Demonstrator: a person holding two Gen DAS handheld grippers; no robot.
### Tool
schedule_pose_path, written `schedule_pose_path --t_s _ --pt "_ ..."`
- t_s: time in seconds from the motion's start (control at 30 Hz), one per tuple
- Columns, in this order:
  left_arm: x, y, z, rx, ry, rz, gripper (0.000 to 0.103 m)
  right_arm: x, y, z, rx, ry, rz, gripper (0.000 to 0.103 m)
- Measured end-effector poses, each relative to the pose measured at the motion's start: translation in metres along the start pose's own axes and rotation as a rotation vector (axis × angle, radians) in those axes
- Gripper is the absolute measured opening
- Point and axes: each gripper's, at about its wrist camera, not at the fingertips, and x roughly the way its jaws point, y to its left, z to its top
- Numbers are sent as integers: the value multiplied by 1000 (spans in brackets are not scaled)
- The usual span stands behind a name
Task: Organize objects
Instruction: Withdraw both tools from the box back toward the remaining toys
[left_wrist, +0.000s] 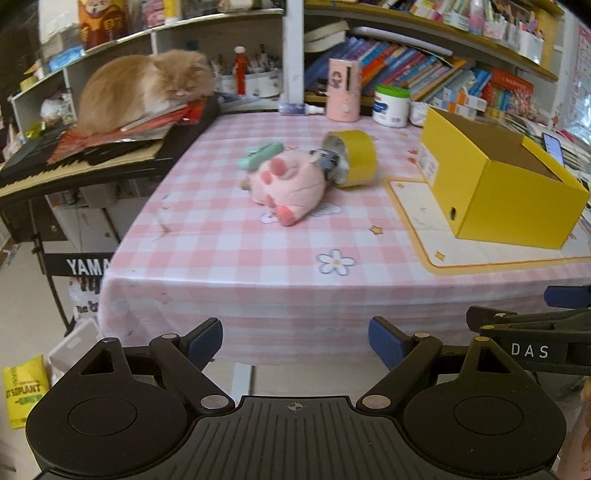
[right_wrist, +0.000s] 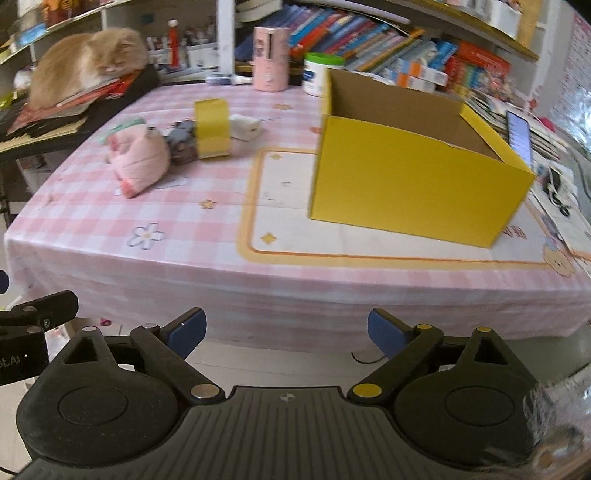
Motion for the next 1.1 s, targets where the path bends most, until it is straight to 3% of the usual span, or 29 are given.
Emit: schedule_pose_path --t_s 0.53,1.1 --pt "-7 25 5 -25 -43 16 88 -5 35 13 -50 -41 54 95" --pt "31 31 40 -72 -30 42 88 31 39 55 -75 -50 104 92"
